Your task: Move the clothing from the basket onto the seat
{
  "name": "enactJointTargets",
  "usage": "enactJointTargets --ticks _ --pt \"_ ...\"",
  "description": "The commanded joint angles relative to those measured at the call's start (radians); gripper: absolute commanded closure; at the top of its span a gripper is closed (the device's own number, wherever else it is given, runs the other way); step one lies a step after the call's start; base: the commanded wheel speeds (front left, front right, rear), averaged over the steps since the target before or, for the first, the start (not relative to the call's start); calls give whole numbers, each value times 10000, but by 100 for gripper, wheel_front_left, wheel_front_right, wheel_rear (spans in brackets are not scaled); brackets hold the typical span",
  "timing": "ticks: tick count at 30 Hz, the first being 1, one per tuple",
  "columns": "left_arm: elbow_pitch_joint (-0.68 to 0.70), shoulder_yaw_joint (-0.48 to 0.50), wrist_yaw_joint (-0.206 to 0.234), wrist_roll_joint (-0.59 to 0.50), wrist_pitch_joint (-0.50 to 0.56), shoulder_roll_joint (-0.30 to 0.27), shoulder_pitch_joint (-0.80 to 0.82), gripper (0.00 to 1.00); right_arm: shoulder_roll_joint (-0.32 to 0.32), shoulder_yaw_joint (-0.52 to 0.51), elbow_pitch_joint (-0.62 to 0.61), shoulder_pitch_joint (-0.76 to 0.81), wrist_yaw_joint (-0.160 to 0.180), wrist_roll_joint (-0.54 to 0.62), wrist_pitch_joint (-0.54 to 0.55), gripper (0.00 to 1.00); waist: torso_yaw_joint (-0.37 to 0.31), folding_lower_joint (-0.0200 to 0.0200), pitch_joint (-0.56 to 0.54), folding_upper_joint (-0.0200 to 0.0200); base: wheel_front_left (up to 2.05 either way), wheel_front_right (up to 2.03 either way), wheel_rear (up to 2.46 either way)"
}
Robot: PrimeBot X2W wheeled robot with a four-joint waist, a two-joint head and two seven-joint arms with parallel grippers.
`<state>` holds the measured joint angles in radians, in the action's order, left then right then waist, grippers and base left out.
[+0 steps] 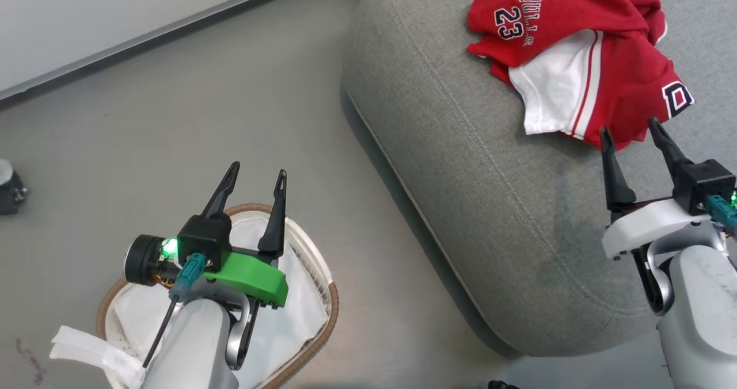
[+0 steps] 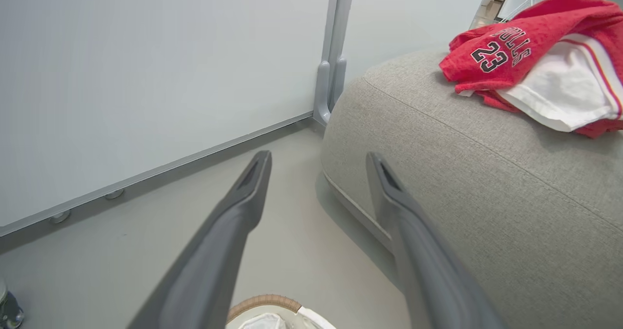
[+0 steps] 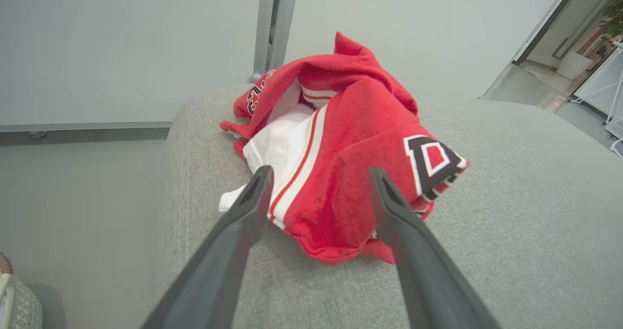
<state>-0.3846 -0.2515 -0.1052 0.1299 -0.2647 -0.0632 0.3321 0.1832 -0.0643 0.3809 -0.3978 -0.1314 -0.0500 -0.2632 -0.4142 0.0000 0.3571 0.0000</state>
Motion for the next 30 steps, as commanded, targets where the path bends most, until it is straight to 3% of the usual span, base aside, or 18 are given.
enactJointTargets --ticks 1,9,17,23,30 --pt "42 170 111 90 5 15 -220 0 -22 196 -193 171 14 -109 -24 0 620 0 -518 0 0 0 0" --pt "-8 868 428 206 5 101 -495 0 -219 1124 -686 -111 14 -299 -24 0 1876 0 -1049 0 0 0 0" --pt "-203 1658 732 136 5 117 -956 0 -523 1523 -314 20 14 -182 -24 0 2918 0 -1529 0 0 0 0" --pt "-298 2138 877 140 5 111 -1378 0 -674 1689 21 319 14 -44 -24 0 3446 0 -1909 0 0 0 0" --pt "-287 2615 714 78 5 112 -2052 0 -818 1639 150 734 14 -93 -24 0 3705 0 -2352 0 0 0 0"
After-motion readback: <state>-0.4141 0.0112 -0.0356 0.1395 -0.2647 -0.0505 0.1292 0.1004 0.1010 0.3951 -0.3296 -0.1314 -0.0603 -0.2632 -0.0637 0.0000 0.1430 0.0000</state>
